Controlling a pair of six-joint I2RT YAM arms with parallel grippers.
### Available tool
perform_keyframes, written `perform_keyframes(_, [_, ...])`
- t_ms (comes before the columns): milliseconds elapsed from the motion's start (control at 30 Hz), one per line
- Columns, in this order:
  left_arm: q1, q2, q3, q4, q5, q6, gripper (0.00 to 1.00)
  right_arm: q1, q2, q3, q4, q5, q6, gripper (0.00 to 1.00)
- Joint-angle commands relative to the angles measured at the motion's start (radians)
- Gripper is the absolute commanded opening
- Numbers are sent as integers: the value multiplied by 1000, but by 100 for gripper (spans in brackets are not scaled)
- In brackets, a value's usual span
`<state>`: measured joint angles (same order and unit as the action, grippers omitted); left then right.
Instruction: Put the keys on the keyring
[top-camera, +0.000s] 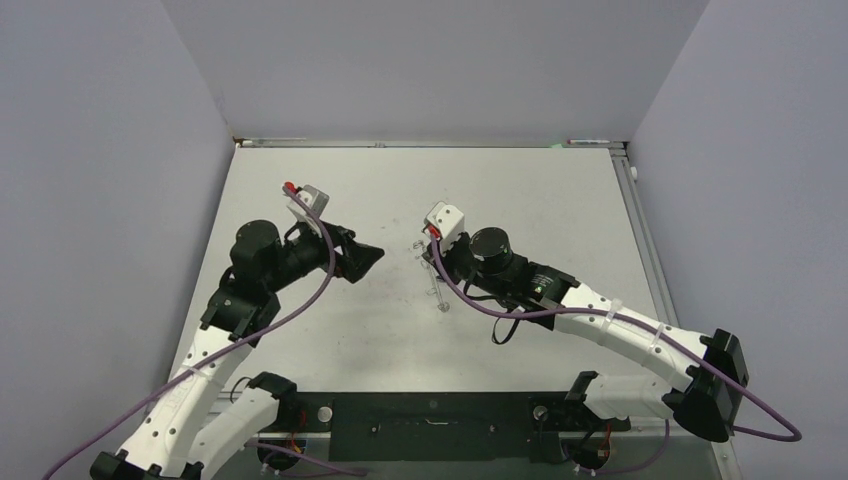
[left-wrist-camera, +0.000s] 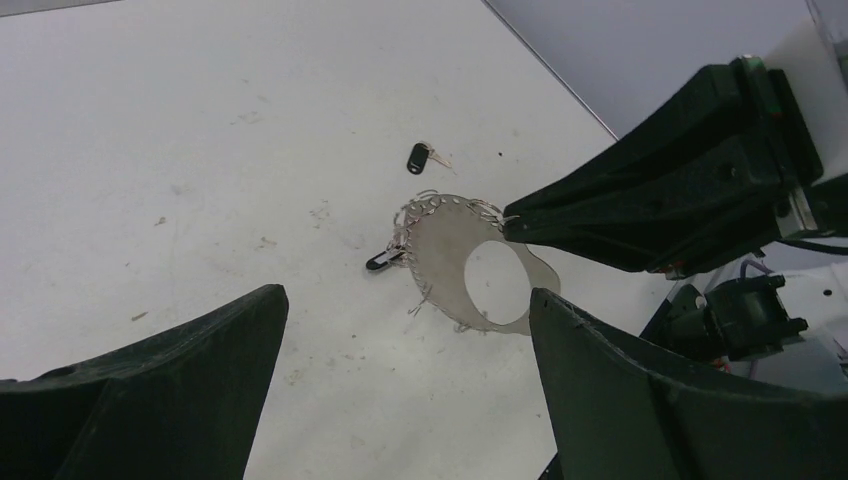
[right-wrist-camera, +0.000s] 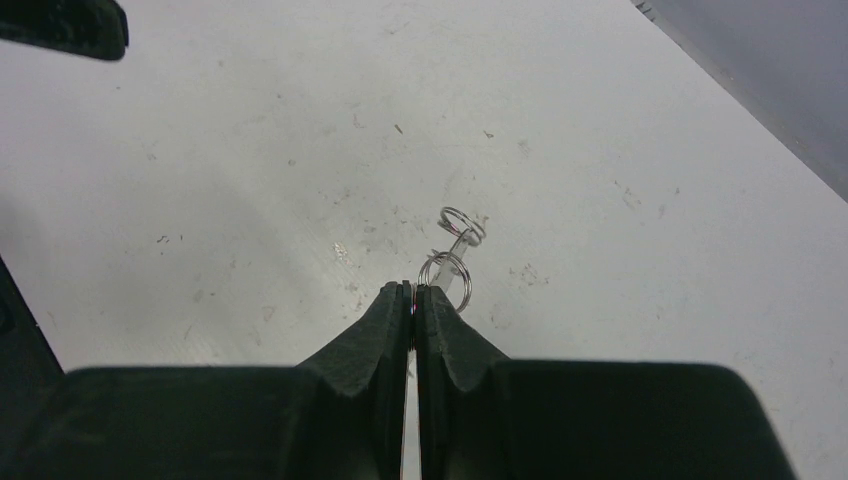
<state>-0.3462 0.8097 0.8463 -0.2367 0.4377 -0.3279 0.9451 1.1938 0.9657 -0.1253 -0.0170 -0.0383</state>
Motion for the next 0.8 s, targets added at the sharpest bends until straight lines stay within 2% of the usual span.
perform_keyframes(0, [-88,-43,-57,148,31,63,86,9,-33,44,59,-55,13,5])
perform_keyframes(233, [-233,-92,-105,221,-92,121,89,9,-72,83,53,-99,38,5])
perform_keyframes(467, [-265,-58,-63,286,30,107,86,7,-144,81,116,-142,83,5])
perform_keyframes(567, [-303,-64,-68,314,33,99,85,7,-148,95,131,-141,112,5])
perform_keyframes(667, [-362,-64,-60,316,-15,115,86,7,-134,110,144,-137,131,5])
perform_keyframes(767, [-426,-47,-35,284,-120,152,89,9,-119,120,142,-101,152,5])
